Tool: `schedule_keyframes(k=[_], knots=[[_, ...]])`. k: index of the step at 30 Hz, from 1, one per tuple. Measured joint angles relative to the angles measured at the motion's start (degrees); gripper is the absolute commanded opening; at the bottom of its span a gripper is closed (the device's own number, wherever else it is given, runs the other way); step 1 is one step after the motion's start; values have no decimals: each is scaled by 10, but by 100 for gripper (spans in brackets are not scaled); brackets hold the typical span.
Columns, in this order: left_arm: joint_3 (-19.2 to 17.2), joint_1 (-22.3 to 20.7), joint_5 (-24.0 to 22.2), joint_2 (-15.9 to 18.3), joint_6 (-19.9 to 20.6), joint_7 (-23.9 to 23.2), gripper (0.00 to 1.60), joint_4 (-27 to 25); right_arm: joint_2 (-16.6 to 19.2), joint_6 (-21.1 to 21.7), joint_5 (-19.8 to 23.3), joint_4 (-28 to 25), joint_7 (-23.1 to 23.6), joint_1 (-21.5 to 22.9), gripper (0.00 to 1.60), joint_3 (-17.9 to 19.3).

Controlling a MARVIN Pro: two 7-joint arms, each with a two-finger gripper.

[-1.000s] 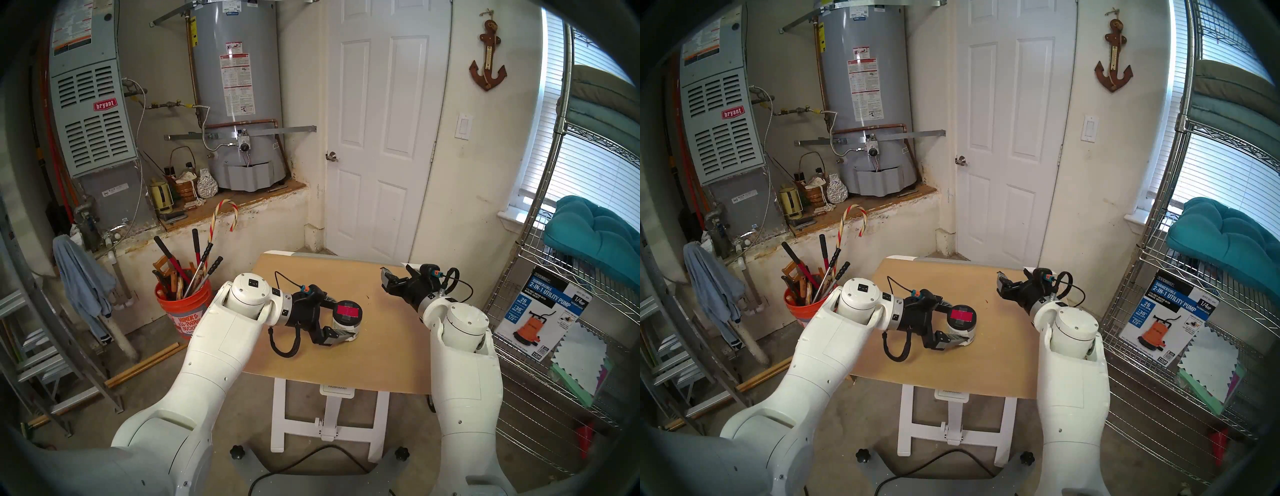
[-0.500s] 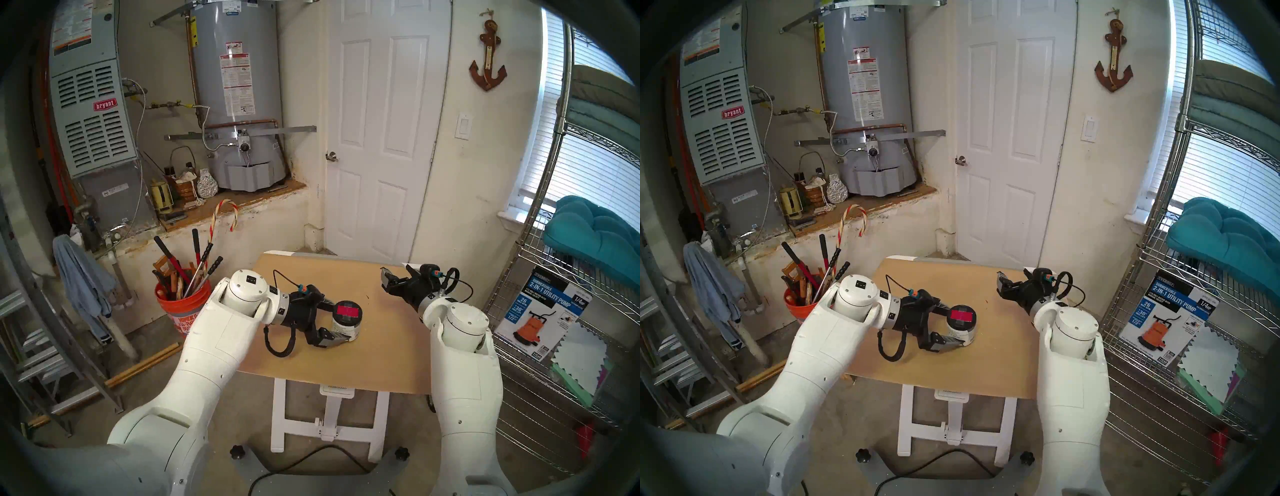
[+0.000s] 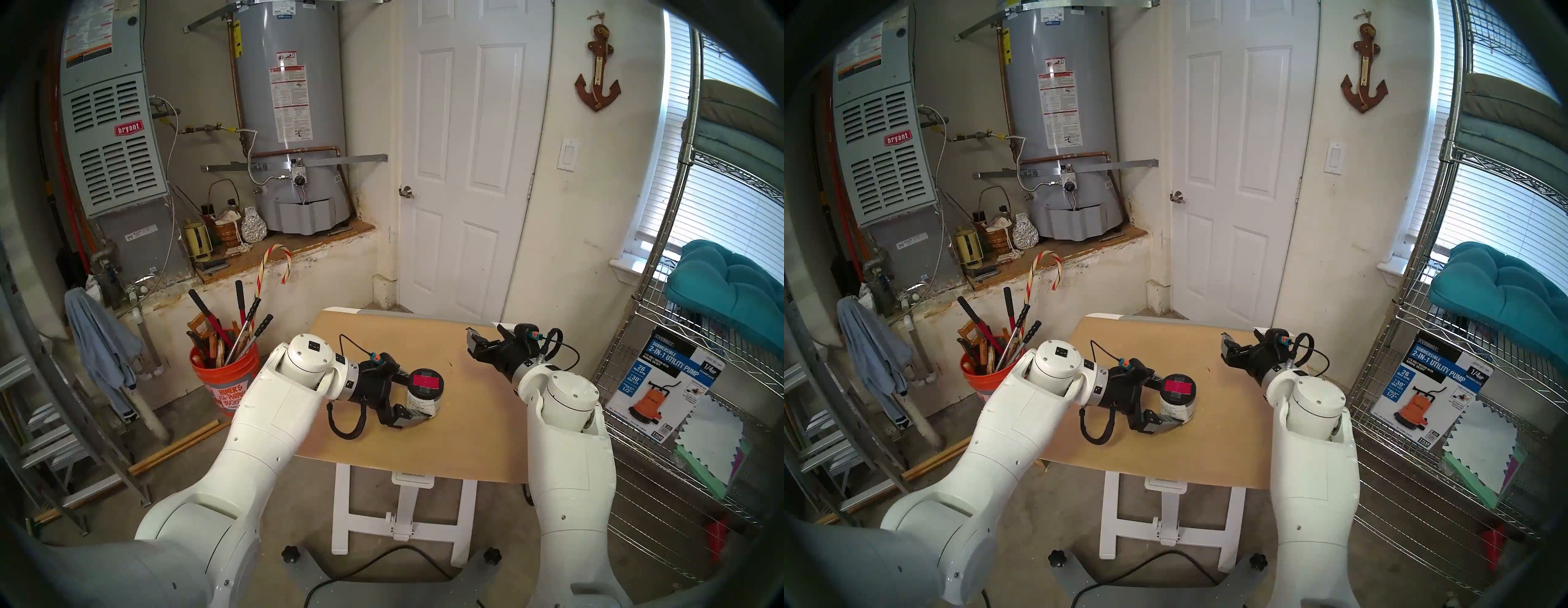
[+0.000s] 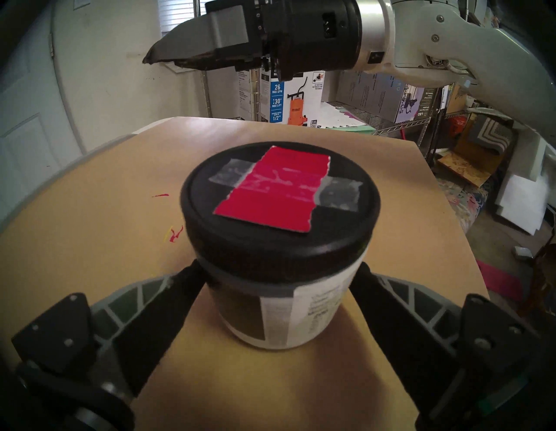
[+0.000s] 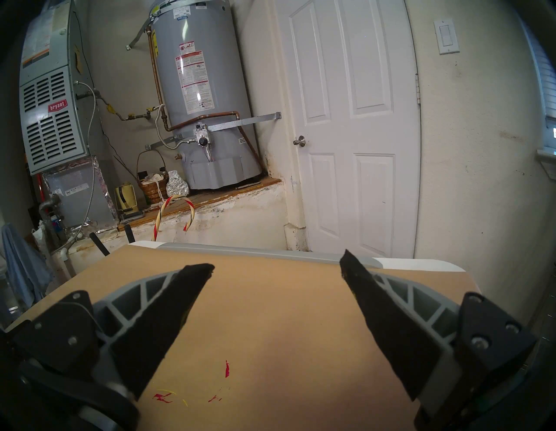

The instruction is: Open paint jar

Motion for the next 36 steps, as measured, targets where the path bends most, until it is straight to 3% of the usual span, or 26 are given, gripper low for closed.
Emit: schedule_keyframes(k=[27,29,31,34,36], knots=[[-1,-17,0,-8,-18,-2,160,31,0,0,0,0,0,0,160,0],[-1,-18,0,-8,-19,-3,144,35,0,0,0,0,0,0,160,0],[-2,-20,0,-9,-20,-4,141,40,0,0,0,0,0,0,160,0],[-2,-22,0,-9,-22,-6,99,45,0,0,0,0,0,0,160,0],[-3,-23,0,-9,-24,-7,110,47,0,0,0,0,0,0,160,0]])
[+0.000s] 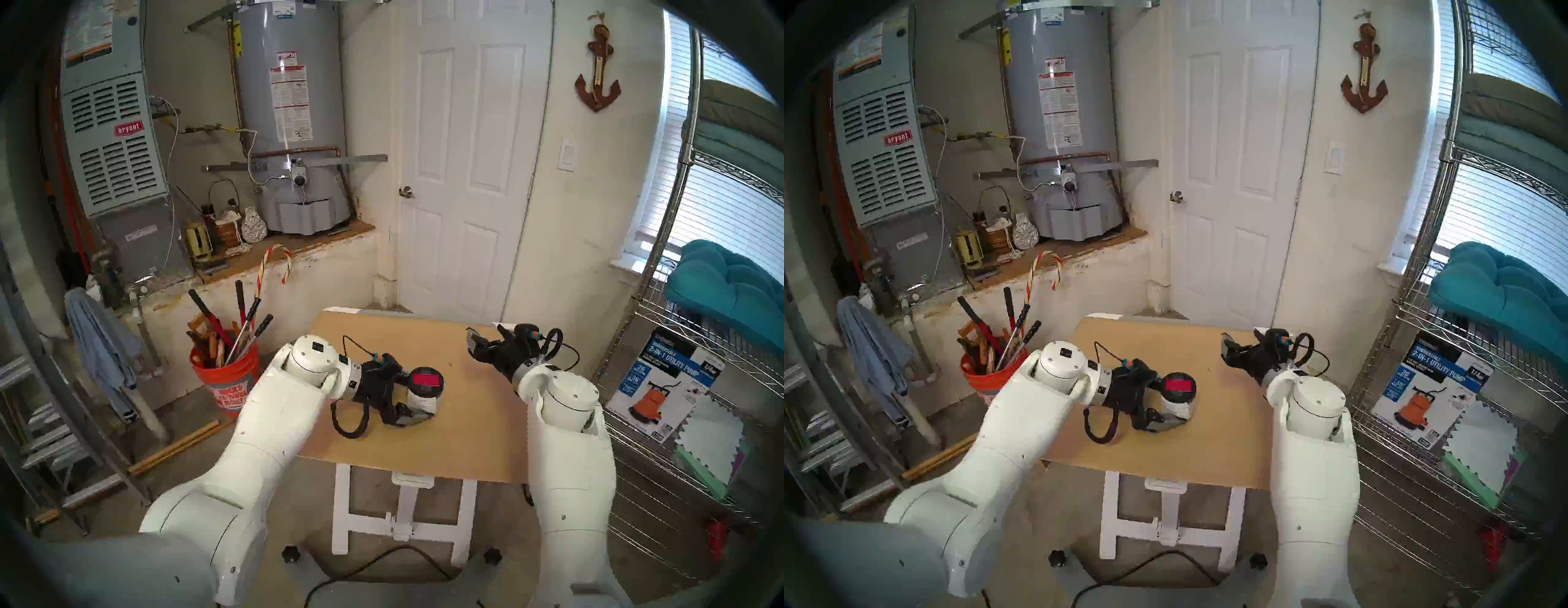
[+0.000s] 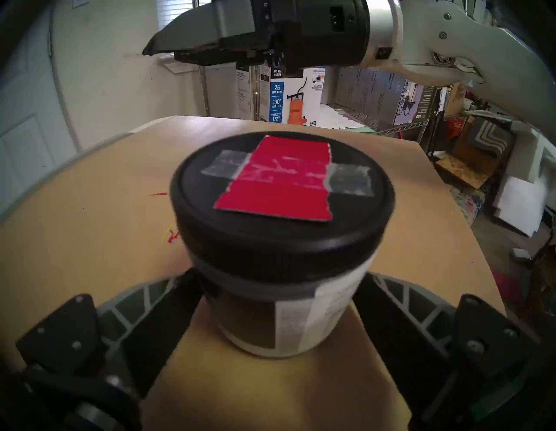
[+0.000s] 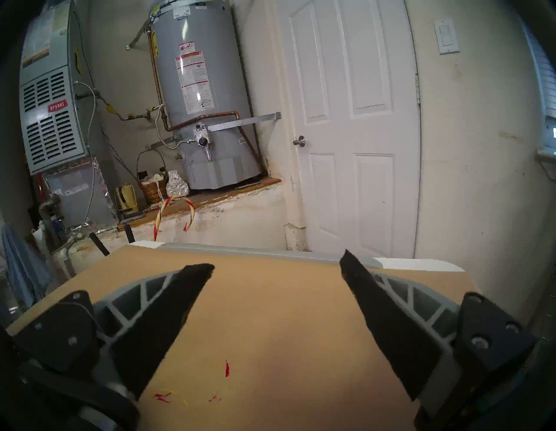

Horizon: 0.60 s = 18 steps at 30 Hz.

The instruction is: Open paint jar

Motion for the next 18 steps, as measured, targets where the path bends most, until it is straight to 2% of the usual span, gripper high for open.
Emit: schedule_keyframes(k=[1,2,4,7,9,11,14,15,16,18], knots=[[0,-1,0,0,-1,0,117,1,0,0,0,0,0,0,160,0],[-1,-2,0,-1,-1,0,115,2,0,0,0,0,0,0,160,0],[-1,-3,0,-1,-3,1,99,5,0,0,0,0,0,0,160,0],[-3,-5,0,-2,-5,3,92,10,0,0,0,0,0,0,160,0],[-4,-7,-1,-3,-7,5,63,13,0,0,0,0,0,0,160,0],[-5,-8,-1,-3,-9,7,69,16,0,0,0,0,0,0,160,0],[-7,-11,-1,-3,-11,10,61,20,0,0,0,0,0,0,160,0],[-8,-11,-1,-3,-12,11,39,22,0,0,0,0,0,0,160,0],[-8,-12,-1,-3,-12,11,28,22,0,0,0,0,0,0,160,0],[-9,-13,-1,-3,-14,12,27,25,0,0,0,0,0,0,160,0]])
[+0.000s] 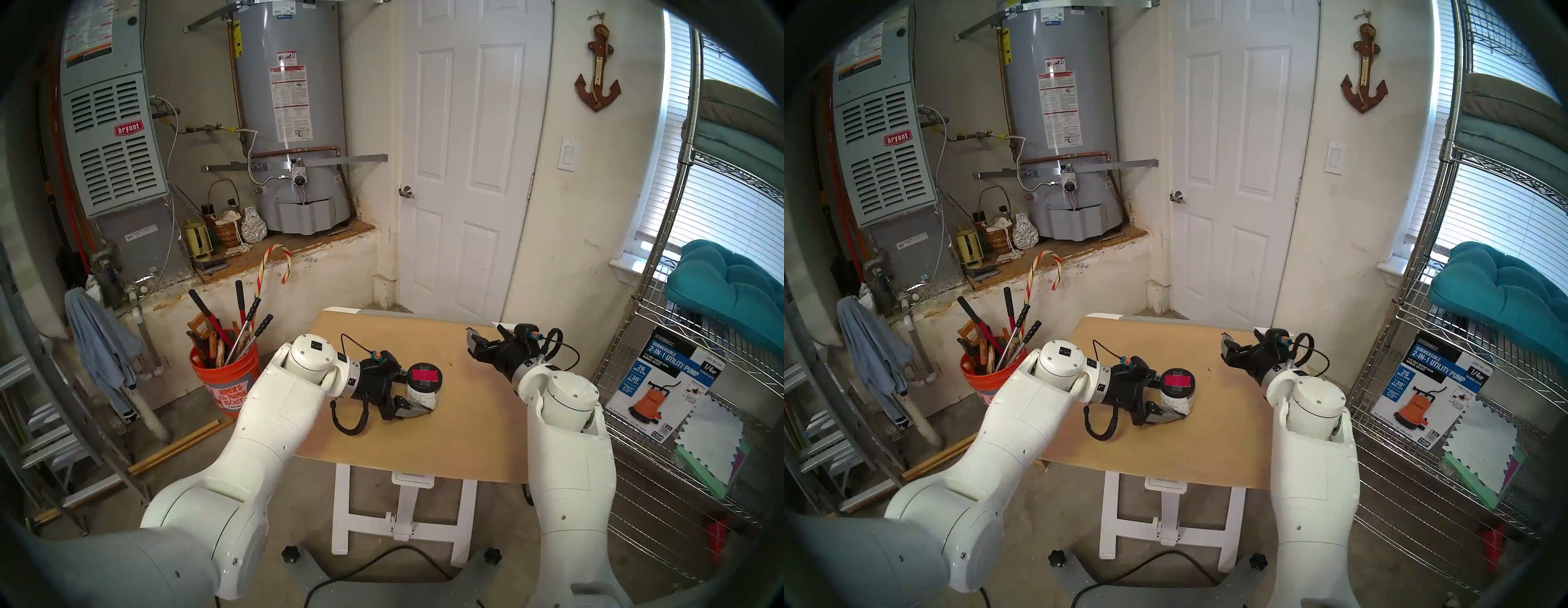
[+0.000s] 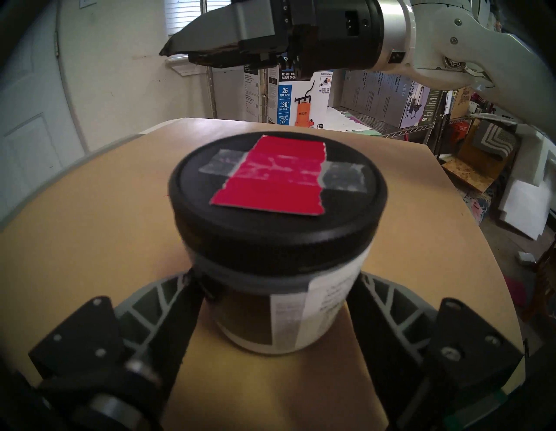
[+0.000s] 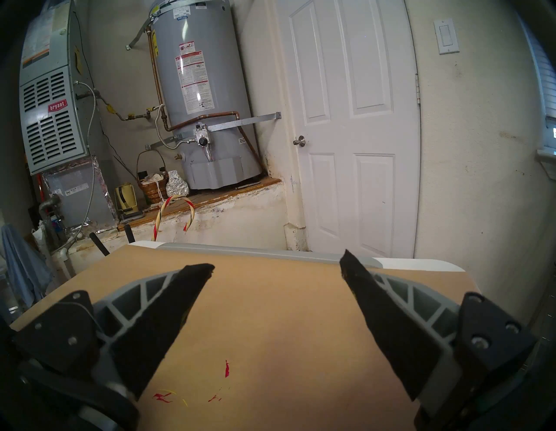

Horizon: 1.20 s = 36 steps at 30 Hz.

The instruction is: Open paint jar

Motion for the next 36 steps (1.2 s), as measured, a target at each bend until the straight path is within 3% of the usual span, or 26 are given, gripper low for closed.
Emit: schedule_keyframes(k=[2,4,9,26,31,36], knots=[[-1,-1,0,0,-1,0,38,1,0,0,0,0,0,0,160,0],[-2,-1,0,2,-3,1,14,2,0,0,0,0,0,0,160,0],[-6,-1,0,7,-4,2,0,1,0,0,0,0,0,0,160,0],[-23,4,-2,29,-7,-10,0,-8,2,-1,-1,0,2,0,160,-2],[-27,-1,-5,29,-13,-11,0,5,10,0,-3,-2,18,-2,160,-10],[-30,-11,-9,27,-23,-5,0,26,23,7,0,-14,63,-10,160,-23]])
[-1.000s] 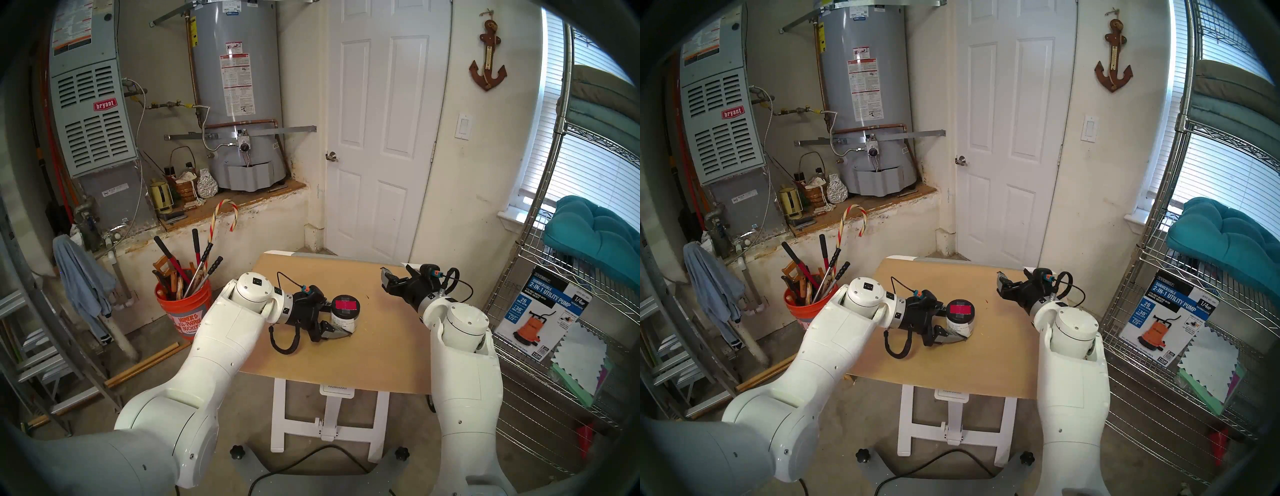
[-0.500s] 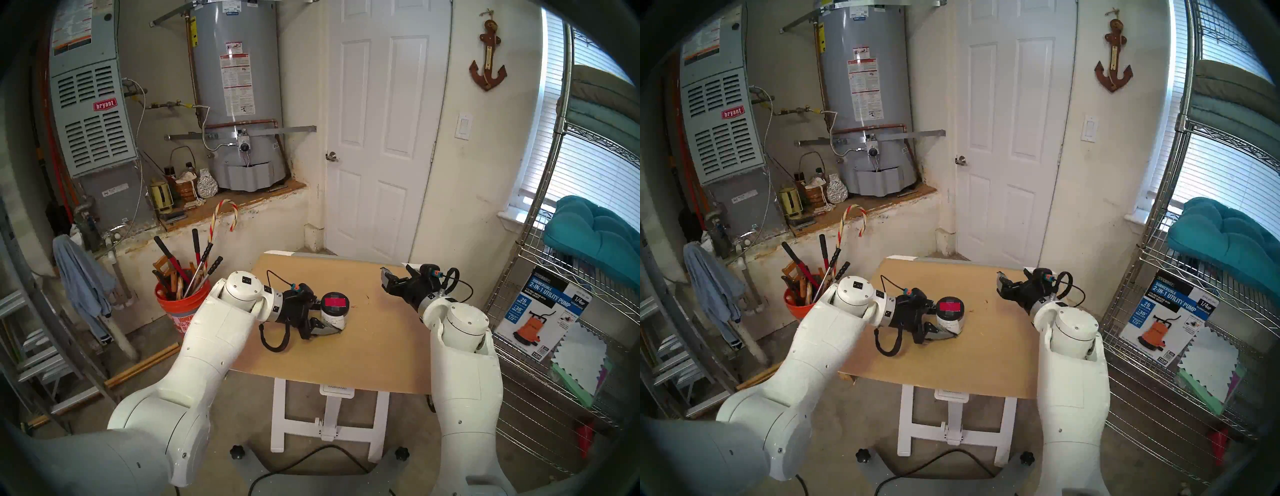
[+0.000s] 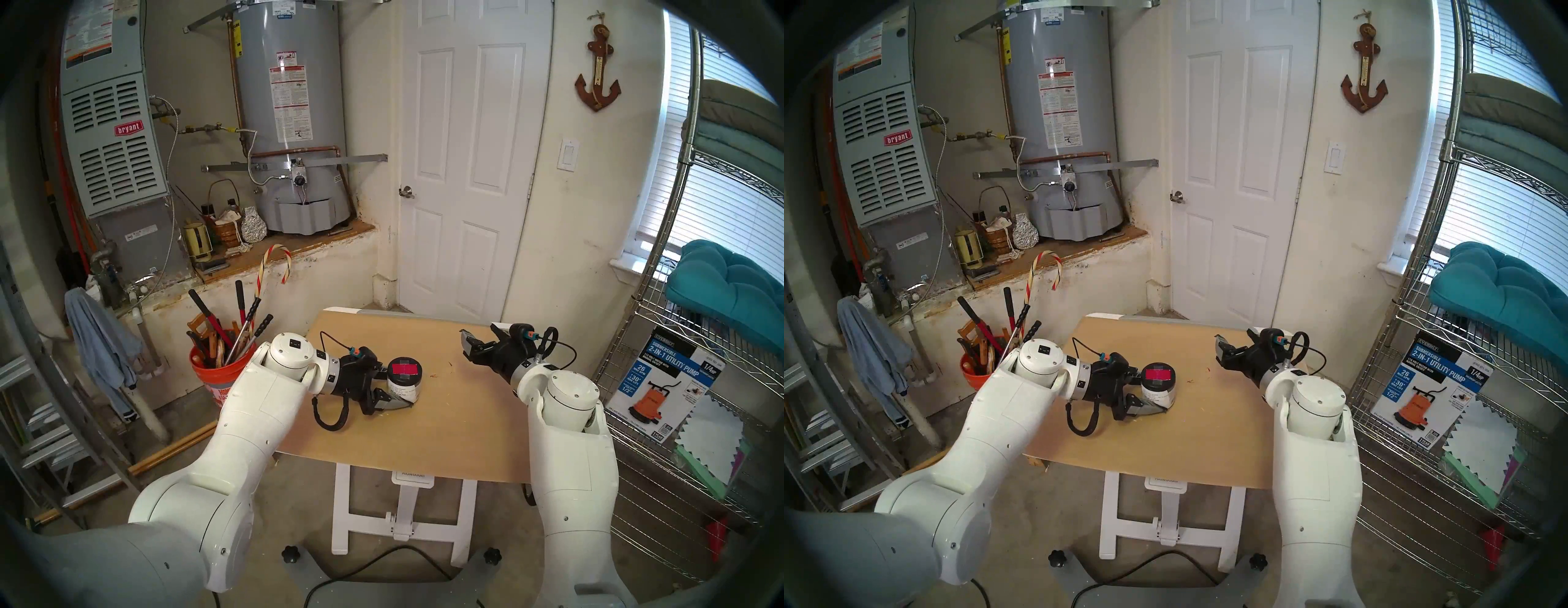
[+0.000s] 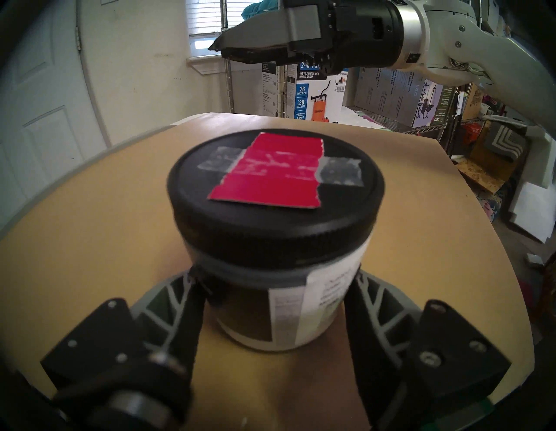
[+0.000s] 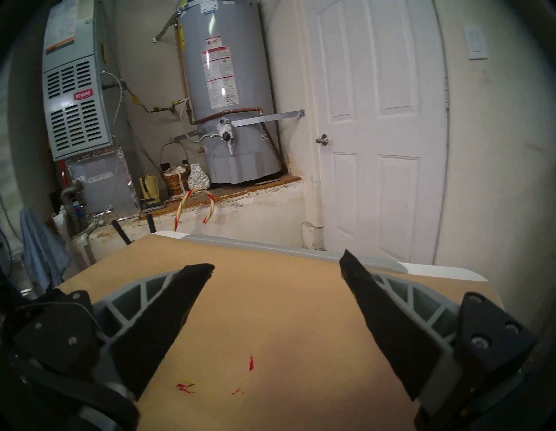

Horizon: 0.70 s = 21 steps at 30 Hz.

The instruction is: Open paint jar

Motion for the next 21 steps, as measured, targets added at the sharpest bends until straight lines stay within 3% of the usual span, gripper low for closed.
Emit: schedule_keyframes(k=[10,21], knots=[[-2,-21,-3,-1,-18,7,0,36,32,12,8,-14,91,-15,160,-30],[1,-32,-2,-1,-26,4,0,51,36,-14,7,-11,120,-20,160,-56]])
